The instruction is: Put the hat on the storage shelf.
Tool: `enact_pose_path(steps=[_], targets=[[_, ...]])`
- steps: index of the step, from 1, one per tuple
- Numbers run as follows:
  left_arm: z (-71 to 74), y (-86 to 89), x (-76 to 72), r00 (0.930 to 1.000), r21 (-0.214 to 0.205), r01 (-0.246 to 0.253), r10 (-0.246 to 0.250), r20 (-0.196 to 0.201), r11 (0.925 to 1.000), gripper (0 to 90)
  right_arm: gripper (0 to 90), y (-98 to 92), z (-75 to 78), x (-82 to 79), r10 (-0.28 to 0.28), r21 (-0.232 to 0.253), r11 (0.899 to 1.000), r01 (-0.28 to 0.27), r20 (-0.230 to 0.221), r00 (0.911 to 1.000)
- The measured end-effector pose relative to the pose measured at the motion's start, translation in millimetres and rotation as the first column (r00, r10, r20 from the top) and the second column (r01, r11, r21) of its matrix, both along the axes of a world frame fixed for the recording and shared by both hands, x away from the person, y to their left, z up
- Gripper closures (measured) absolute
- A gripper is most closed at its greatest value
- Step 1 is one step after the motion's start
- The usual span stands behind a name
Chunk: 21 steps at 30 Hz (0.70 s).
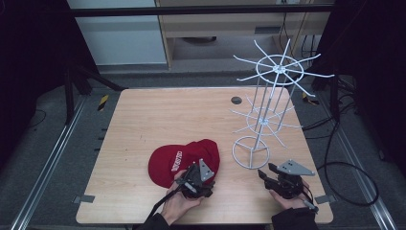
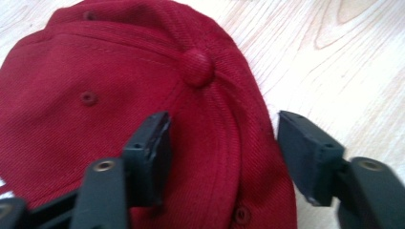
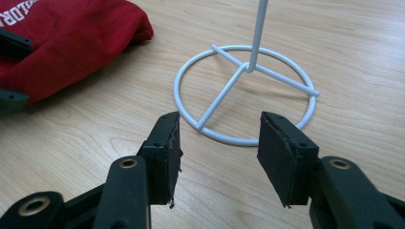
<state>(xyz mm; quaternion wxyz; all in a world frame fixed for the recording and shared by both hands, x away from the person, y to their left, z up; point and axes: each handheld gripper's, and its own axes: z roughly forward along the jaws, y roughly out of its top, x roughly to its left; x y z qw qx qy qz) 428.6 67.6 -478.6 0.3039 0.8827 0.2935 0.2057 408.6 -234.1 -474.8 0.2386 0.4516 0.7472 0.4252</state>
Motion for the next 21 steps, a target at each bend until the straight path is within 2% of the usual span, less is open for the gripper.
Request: enact_pose_path(steps=[1,2,3,4,6,7,9,10,14,15,16,17,18,19,20,21], targets=[[1.3,4.3,1.6,0.9999,-0.019,-0.013,0.013,0.002,0.9997,47.3,50.1,0.9,-0.7,0.9,0.003,-0.007,1.000,-0.003,0.002,1.0000],[2.7,7.2,3.0,0.9996,-0.035,-0.023,0.022,-0.015,0.9991,51.8,50.2,1.0,-0.9,1.2,0.006,-0.007,1.000,-0.006,0.001,1.0000],[2.7,7.2,3.0,0.9996,-0.035,-0.023,0.022,-0.015,0.9991,56.0,50.2,1.0,-0.9,1.2,0.006,-0.007,1.000,-0.006,0.001,1.0000],[4.1,11.5,5.7,0.9990,-0.064,-0.028,0.026,-0.037,0.9976,56.0,50.3,1.3,-1.1,1.3,0.007,-0.005,1.000,-0.007,-0.002,1.0000],[6.5,17.7,9.0,0.9966,-0.108,-0.038,0.030,-0.077,0.9934,65.6,50.7,1.1,-1.7,1.7,0.008,-0.007,1.000,-0.008,-0.006,0.9999],[9.1,22.4,10.5,0.9961,-0.128,-0.035,0.024,-0.085,0.9912,75.7,51.0,0.7,-1.6,1.6,0.009,-0.006,1.000,-0.009,-0.005,1.0000],[12.0,26.2,10.7,0.9960,-0.147,-0.034,0.021,-0.086,0.9885,82.3,51.2,0.3,-1.5,1.6,0.007,-0.005,1.000,-0.007,-0.002,1.0000],[12.0,26.2,10.7,0.9960,-0.147,-0.034,0.021,-0.086,0.9885,83.3,51.2,0.3,-1.5,1.6,0.007,-0.005,1.000,-0.007,-0.002,1.0000],[18.7,33.6,11.8,0.9957,-0.192,-0.027,0.010,-0.092,0.9811,84.9,51.6,0.2,-1.7,1.6,0.010,-0.003,1.000,-0.010,-0.009,0.9999],[21.1,35.6,11.7,0.9958,-0.213,-0.028,0.009,-0.092,0.9766,85.1,51.7,0.1,-1.9,1.7,0.009,-0.004,1.000,-0.010,-0.009,0.9999],[27.9,41.0,11.6,0.9965,-0.248,-0.024,0.004,-0.084,0.9685,85.4,51.8,-0.4,-2.0,1.8,0.008,-0.004,1.000,-0.008,-0.007,0.9999],[27.9,41.0,11.6,0.9965,-0.248,-0.024,0.004,-0.084,0.9685,85.4,51.8,-0.4,-2.0,1.8,0.008,-0.004,1.000,-0.008,-0.007,0.9999],[36.5,47.0,10.5,0.9979,-0.281,-0.020,0.002,-0.065,0.9596,85.4,51.8,-1.0,-2.0,2.0,0.009,-0.003,1.000,-0.009,-0.007,0.9999],[36.5,47.0,10.5,0.9979,-0.281,-0.020,0.002,-0.065,0.9596,85.5,51.8,-1.0,-2.0,2.0,0.009,-0.003,1.000,-0.009,-0.007,0.9999],[46.1,53.5,9.2,0.9992,-0.309,-0.017,0.005,-0.039,0.9509,85.5,51.8,-1.5,-2.2,2.1,0.008,-0.001,1.000,-0.008,-0.008,0.9999],[46.1,53.5,9.2,0.9992,-0.309,-0.017,0.005,-0.039,0.9509,85.6,51.8,-1.5,-2.2,2.1,0.008,-0.001,1.000,-0.008,-0.008,0.9999]])
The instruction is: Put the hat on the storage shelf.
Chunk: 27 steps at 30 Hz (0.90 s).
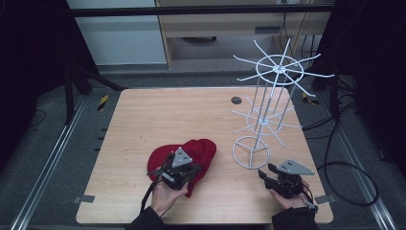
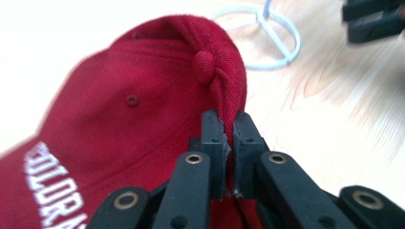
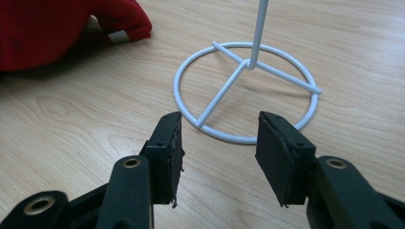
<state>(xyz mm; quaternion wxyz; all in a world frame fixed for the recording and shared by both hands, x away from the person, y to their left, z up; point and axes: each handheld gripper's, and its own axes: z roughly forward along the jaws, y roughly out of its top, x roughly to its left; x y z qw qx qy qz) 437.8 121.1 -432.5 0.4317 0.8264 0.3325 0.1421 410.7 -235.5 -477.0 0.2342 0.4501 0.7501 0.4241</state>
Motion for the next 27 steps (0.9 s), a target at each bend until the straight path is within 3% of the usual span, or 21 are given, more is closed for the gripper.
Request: enact_pose_path(steps=[3,6,7,9,12,13,14,16,18,19,20,26,27], targets=[[15.4,12.2,-1.5,0.9994,-0.051,-0.013,0.015,0.032,0.9986,85.6,51.9,-0.3,0.0,-0.1,-0.002,0.004,1.000,0.002,-0.002,1.0000],[32.5,27.5,-3.3,0.9976,-0.124,-0.029,0.037,0.059,0.9919,85.7,51.9,-1.1,0.2,-0.3,-0.004,0.009,1.000,0.004,0.002,1.0000],[32.5,27.5,-3.3,0.9976,-0.124,-0.029,0.037,0.059,0.9919,85.7,51.9,-1.1,0.2,-0.3,-0.004,0.009,1.000,0.004,0.002,1.0000],[46.2,41.0,-4.8,0.9949,-0.182,-0.043,0.059,0.082,0.9824,85.8,51.9,-2.4,0.1,0.0,-0.005,0.007,1.000,0.005,0.006,1.0000],[52.7,48.4,-5.6,0.9934,-0.213,-0.048,0.069,0.092,0.9760,85.8,51.9,-2.8,0.3,-0.1,-0.009,0.012,1.000,0.008,0.007,0.9999],[59.7,56.1,-6.7,0.9915,-0.250,-0.055,0.082,0.101,0.9668,85.8,51.9,-2.9,0.2,-0.1,-0.009,0.012,1.000,0.009,0.007,0.9999],[59.7,56.1,-6.7,0.9915,-0.250,-0.055,0.082,0.101,0.9668,85.8,51.9,-2.9,0.2,-0.1,-0.009,0.012,1.000,0.009,0.007,0.9999],[68.4,65.8,-8.6,0.9876,-0.294,-0.056,0.096,0.124,0.9543,85.9,51.9,-3.4,0.4,-0.2,-0.011,0.014,1.000,0.011,0.008,0.9999],[71.0,68.3,-9.3,0.9864,-0.304,-0.056,0.100,0.131,0.9510,85.9,51.9,-3.8,0.2,0.0,-0.011,0.012,1.000,0.011,0.010,0.9999],[75.5,73.0,-10.6,0.9848,-0.331,-0.050,0.102,0.141,0.9422,85.9,51.8,-4.4,0.4,0.0,-0.012,0.013,1.000,0.012,0.012,0.9999],[75.5,73.0,-10.6,0.9848,-0.331,-0.050,0.102,0.141,0.9422,86.0,51.8,-4.5,0.4,-0.1,-0.014,0.014,1.000,0.014,0.012,0.9998],[90.1,80.5,-17.1,0.9786,-0.395,-0.029,0.107,0.176,0.9184,86.0,51.8,-6.4,0.6,-0.5,-0.022,0.017,1.000,0.022,0.017,0.9996],[94.9,81.6,-18.4,0.9766,-0.412,-0.024,0.110,0.185,0.9107,85.9,51.7,-6.9,0.9,-0.8,-0.025,0.022,0.999,0.025,0.015,0.9996]])
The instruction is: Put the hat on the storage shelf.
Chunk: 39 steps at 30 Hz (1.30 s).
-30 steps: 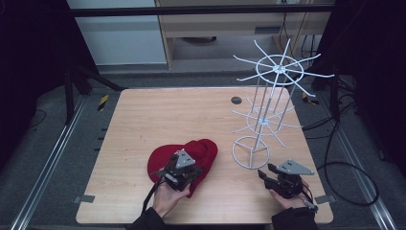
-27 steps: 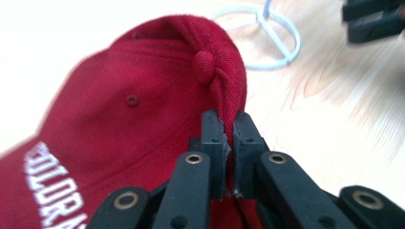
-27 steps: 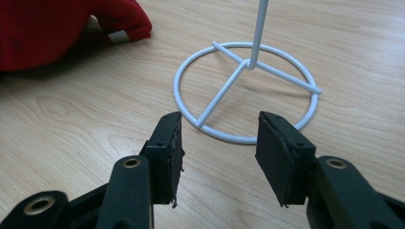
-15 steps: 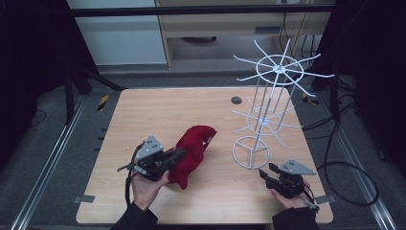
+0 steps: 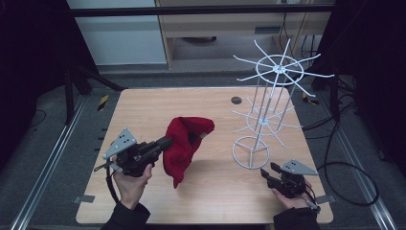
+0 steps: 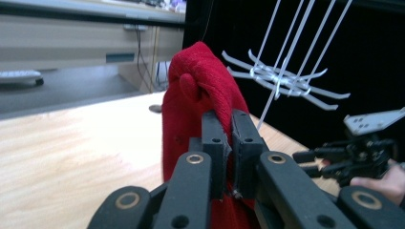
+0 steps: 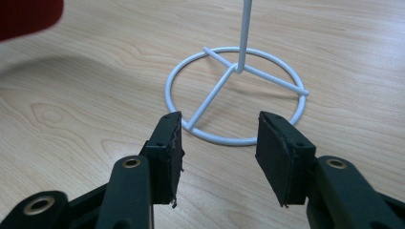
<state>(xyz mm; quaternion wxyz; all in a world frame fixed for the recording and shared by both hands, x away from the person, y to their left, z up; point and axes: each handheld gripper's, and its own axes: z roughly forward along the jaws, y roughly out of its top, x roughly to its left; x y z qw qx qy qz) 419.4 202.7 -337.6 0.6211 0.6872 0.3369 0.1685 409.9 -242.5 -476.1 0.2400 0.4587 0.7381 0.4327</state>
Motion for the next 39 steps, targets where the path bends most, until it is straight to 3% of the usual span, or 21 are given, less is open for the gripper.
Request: enact_pose_path(steps=[2,8,19,28,36,39], targets=[[4.4,1.4,-0.6,0.9999,-0.008,-0.001,0.001,0.013,1.0000,85.9,51.6,-0.4,-0.1,0.0,-0.002,0.000,1.000,0.002,0.001,1.0000],[30.3,11.0,-4.6,0.9962,-0.093,-0.001,0.009,0.087,0.9957,86.0,51.5,-1.7,-0.8,0.0,-0.014,0.004,1.000,0.014,-0.003,0.9999],[66.1,3.1,5.3,0.9873,-0.147,0.002,0.021,0.158,0.9891,85.9,51.6,-3.6,-1.5,1.2,-0.021,-0.006,1.000,0.021,-0.001,0.9998],[102.6,-19.2,4.3,0.9721,-0.212,0.049,0.002,0.235,0.9761,85.9,51.5,-4.5,-2.0,2.0,-0.022,-0.004,1.000,0.022,-0.004,0.9998],[123.0,-31.5,-2.7,0.9609,-0.212,0.082,-0.021,0.276,0.9738,85.9,51.5,-5.0,-2.1,2.2,-0.023,-0.004,1.000,0.023,-0.004,0.9997],[132.9,-34.3,-7.1,0.9546,-0.226,0.099,-0.028,0.296,0.9692,85.9,51.5,-5.1,-2.5,2.7,-0.021,-0.007,1.000,0.021,-0.004,0.9998]])
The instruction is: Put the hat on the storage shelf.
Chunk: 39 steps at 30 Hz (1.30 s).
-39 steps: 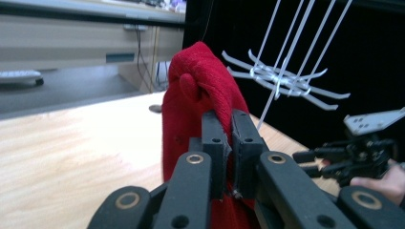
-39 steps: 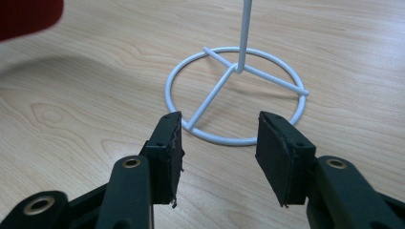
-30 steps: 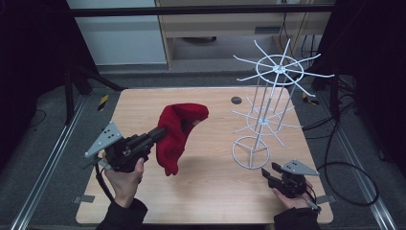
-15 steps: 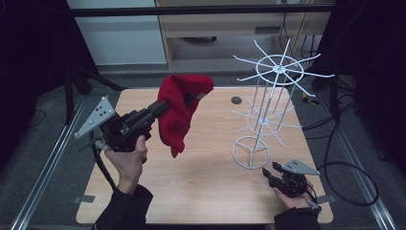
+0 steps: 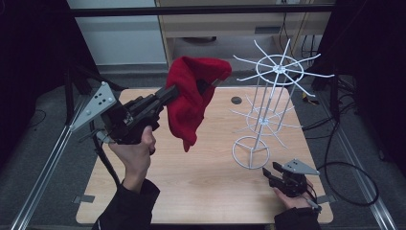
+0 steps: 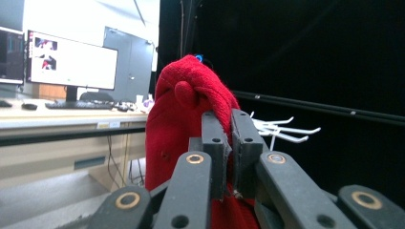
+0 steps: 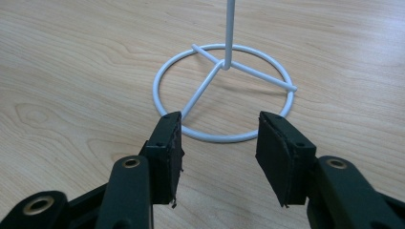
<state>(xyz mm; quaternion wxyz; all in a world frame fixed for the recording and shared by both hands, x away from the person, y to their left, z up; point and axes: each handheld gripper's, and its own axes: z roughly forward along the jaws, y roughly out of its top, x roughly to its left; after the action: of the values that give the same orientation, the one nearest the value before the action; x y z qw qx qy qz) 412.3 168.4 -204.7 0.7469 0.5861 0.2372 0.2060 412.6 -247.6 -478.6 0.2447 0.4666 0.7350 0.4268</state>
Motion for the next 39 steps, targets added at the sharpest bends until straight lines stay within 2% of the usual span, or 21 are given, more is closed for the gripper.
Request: enact_pose_path(steps=[9,13,15,19,24,28,33,39], targets=[[18.4,-7.5,-11.9,0.9982,-0.020,0.038,-0.037,0.047,0.9991,85.9,51.6,0.3,-0.6,0.4,0.002,0.002,1.000,-0.002,0.000,1.0000],[20.3,-10.1,-15.7,0.9970,-0.022,0.057,-0.055,0.055,0.9981,85.9,51.5,0.4,-0.7,0.5,0.000,0.000,1.000,0.000,0.000,1.0000],[20.5,-12.6,-18.0,0.9950,-0.030,0.084,-0.082,0.058,0.9960,85.9,51.5,0.4,-0.7,0.4,0.001,0.001,1.000,-0.001,0.000,1.0000],[19.8,-17.1,-19.8,0.9935,-0.023,0.099,-0.097,0.058,0.9948,85.9,51.5,0.4,-0.8,0.5,0.000,0.002,1.000,0.000,-0.003,1.0000],[18.0,-23.6,-18.3,0.9938,-0.005,0.099,-0.098,0.052,0.9951,85.9,51.6,0.4,-1.0,0.7,0.001,-0.001,1.000,-0.001,-0.003,1.0000],[14.2,-29.8,-11.9,0.9952,0.010,0.093,-0.093,0.030,0.9956,85.9,51.5,0.5,-1.0,0.6,0.001,-0.001,1.000,-0.001,-0.004,1.0000],[2.2,-36.5,-2.1,0.9959,0.037,0.090,-0.090,-0.011,0.9952,85.8,51.5,0.6,-0.7,0.4,0.001,0.004,1.000,-0.001,-0.011,0.9999],[-11.8,-38.5,2.5,0.9949,0.065,0.095,-0.093,-0.039,0.9934,85.7,51.4,0.7,-0.8,0.5,0.003,0.002,1.000,-0.003,-0.013,0.9999]])
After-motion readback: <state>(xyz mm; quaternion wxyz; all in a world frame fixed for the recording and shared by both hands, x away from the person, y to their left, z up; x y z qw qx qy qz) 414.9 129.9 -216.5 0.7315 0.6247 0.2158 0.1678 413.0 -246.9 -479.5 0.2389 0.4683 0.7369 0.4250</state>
